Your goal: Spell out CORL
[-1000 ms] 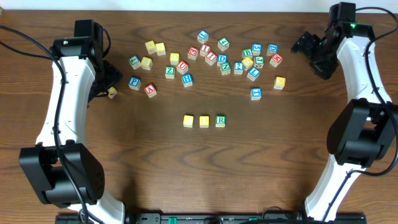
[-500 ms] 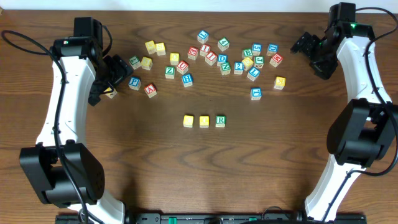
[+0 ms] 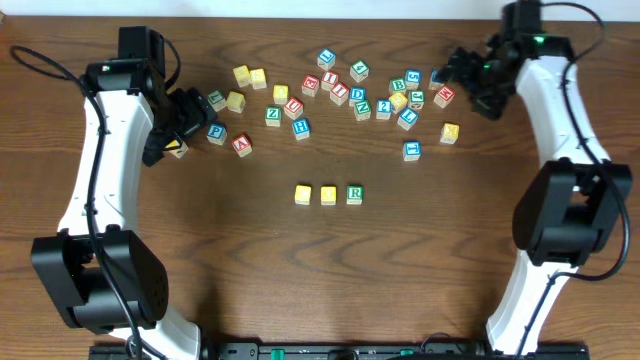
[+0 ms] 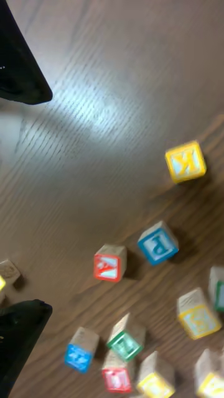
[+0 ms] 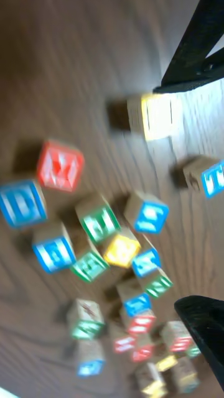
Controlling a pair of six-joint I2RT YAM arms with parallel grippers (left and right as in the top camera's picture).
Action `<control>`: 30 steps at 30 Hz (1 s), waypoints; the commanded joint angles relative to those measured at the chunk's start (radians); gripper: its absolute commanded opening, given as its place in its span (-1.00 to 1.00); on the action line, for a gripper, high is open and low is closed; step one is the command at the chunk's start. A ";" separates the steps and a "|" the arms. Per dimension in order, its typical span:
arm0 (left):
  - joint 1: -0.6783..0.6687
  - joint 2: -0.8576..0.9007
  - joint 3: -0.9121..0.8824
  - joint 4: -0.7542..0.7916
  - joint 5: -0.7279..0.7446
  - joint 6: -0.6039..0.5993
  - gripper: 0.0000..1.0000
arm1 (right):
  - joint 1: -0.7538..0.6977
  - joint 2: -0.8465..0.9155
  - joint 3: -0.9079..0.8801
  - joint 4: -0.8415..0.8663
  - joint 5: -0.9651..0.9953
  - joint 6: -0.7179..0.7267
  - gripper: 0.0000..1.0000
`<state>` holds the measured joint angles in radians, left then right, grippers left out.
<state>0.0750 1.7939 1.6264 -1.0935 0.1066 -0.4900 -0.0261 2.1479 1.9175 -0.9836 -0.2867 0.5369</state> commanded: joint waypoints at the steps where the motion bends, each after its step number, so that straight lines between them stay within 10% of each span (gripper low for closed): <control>1: -0.002 0.009 -0.008 -0.004 0.055 0.115 0.98 | 0.067 -0.002 -0.001 0.024 0.065 -0.062 0.99; 30: -0.002 0.010 -0.050 0.072 0.059 0.111 0.98 | 0.005 -0.002 -0.001 0.101 0.383 0.117 0.99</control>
<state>0.0750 1.7939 1.5898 -1.0515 0.1558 -0.3916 -0.0261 2.1479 1.9175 -0.8818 0.0814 0.6376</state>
